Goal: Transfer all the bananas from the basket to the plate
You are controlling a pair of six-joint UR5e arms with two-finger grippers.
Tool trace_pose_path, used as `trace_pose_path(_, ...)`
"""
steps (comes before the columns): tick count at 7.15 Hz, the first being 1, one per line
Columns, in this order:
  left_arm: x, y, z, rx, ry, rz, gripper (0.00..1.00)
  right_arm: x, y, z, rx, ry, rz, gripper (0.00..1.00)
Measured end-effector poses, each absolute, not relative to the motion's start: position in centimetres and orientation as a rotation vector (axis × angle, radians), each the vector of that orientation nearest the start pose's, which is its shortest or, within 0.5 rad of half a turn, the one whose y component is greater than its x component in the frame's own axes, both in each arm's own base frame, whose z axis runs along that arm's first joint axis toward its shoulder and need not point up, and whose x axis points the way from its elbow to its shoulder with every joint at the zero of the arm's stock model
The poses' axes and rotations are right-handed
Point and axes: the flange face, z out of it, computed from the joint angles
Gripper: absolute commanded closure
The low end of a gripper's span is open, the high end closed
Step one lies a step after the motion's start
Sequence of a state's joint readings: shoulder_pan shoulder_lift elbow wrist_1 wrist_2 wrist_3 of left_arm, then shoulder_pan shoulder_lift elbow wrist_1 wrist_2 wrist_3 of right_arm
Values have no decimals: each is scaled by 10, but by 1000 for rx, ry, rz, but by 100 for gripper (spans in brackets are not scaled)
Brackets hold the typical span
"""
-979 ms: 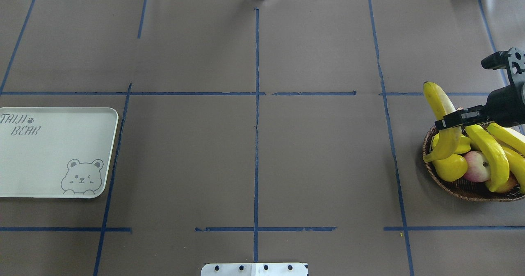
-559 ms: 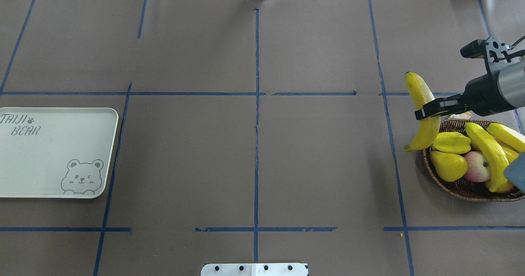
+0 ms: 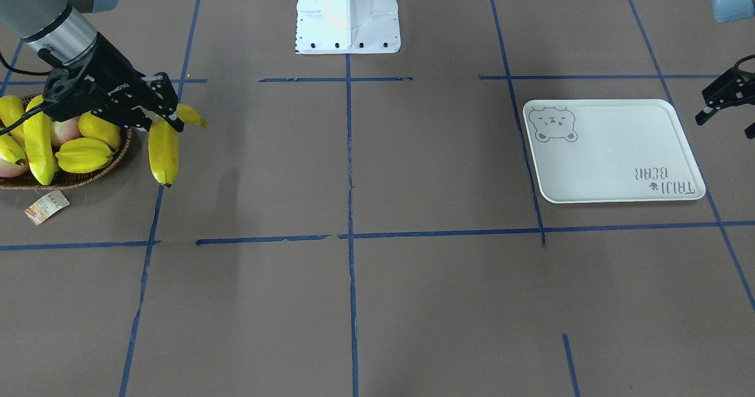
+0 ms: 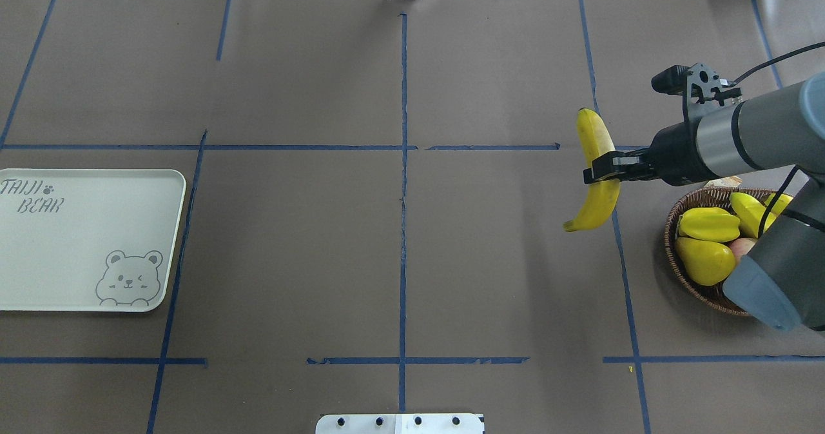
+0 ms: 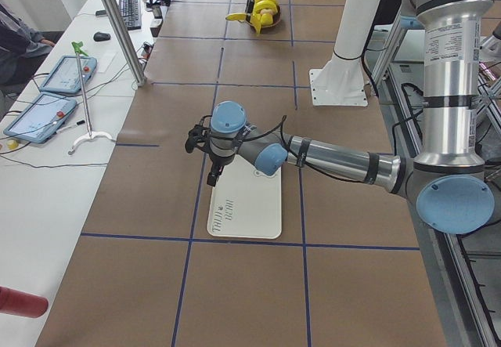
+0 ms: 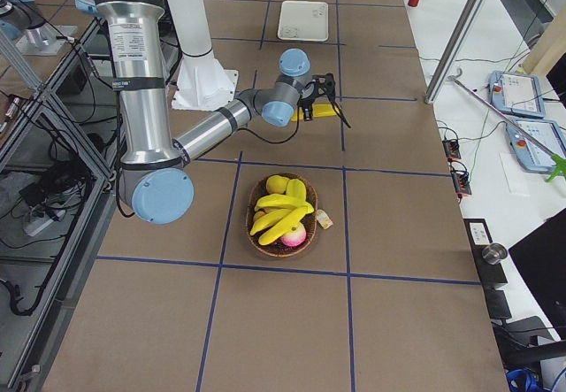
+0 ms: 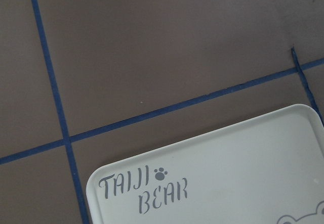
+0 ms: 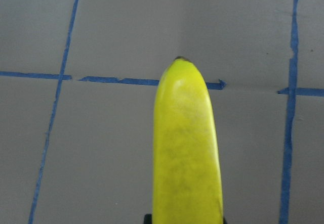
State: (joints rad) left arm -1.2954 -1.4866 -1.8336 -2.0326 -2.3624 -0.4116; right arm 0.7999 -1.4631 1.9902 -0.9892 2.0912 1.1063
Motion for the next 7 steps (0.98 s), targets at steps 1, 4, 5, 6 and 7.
trace_pose_path(1, 93, -467, 501, 298, 971, 75, 0, -306, -415, 334, 277, -1177, 21, 91)
trace_pose_path(4, 157, -464, 443, 253, 1143, -37, 0, -339, -396, 330, 306, -1279, 53, 90)
trace_pose_path(5, 184, -467, 413, 239, 1203, -35, 0, -346, -389, 324, 303, -1339, 71, 90)
trace_pose_path(6, 214, -470, 379, 212, 1262, -37, 0, -353, -385, 315, 303, -1390, 83, 90)
trace_pose_path(7, 240, -473, 343, 178, 1316, -50, 0, -366, -384, 303, 304, -1424, 98, 90)
